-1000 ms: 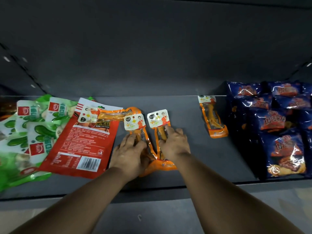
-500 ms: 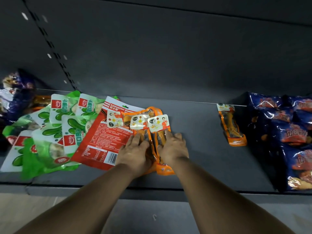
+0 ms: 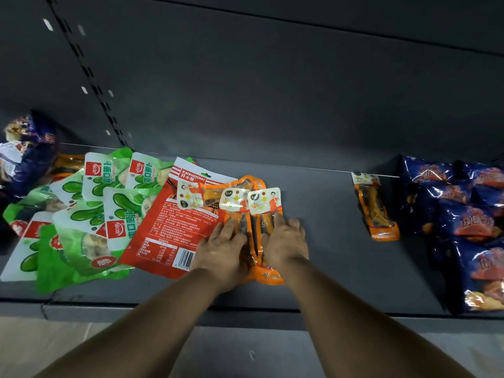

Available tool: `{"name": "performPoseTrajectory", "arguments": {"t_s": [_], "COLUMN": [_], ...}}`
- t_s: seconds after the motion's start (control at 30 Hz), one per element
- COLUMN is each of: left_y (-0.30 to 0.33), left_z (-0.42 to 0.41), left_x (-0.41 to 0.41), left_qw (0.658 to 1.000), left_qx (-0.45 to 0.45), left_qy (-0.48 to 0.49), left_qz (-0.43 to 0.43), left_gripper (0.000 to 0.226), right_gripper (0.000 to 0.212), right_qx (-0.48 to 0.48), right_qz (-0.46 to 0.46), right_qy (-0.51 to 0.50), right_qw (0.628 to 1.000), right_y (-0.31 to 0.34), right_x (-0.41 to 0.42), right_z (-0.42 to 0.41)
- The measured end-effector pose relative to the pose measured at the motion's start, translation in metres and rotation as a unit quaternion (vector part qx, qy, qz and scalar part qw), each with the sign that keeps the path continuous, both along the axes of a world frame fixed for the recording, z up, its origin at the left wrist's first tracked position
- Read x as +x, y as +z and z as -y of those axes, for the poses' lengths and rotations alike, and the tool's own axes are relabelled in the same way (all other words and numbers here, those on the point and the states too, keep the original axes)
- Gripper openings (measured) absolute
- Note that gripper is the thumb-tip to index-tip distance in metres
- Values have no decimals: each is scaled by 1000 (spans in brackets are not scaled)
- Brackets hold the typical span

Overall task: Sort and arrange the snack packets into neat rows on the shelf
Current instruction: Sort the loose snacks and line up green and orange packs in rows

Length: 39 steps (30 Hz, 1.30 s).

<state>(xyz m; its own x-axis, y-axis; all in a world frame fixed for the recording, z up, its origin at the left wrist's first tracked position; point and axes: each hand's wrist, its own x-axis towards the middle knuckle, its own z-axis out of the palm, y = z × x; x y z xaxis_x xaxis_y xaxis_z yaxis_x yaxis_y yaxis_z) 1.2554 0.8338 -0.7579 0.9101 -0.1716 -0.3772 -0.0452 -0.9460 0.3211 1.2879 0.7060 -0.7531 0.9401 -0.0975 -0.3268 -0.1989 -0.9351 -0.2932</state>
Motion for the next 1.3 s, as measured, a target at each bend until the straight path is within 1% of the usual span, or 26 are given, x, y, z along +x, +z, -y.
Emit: {"name": "performPoseTrajectory", "arguments": {"t_s": [0.43,0.77,1.03,1.17,1.3], "left_y": [-12,-12,-7,0,8], "left_z": [15,20,15,5,-10], "left_x": [11,11,7,6,4], "left_qw": [999,999,999,998,995], "left_qx": [-30,-30,-28,-31,-24], "left_qy": [3,2,4,32,70], "left_qz": [36,42,37,55,64], "left_gripper": [44,46,57,59,59], "right_gripper": [63,66,65,61,57], "right_qx": [15,24,8,-15,-17], "right_qz": [22,17,11,35,50], "right_qy": [-22,-7,1,-3,2], "right_qw": [999,1000,1000,999,999], "right_y": [-6,-5,-1,3,9], "right_x": [13,11,7,6,3], "right_z": [17,25,24,15,0]}}
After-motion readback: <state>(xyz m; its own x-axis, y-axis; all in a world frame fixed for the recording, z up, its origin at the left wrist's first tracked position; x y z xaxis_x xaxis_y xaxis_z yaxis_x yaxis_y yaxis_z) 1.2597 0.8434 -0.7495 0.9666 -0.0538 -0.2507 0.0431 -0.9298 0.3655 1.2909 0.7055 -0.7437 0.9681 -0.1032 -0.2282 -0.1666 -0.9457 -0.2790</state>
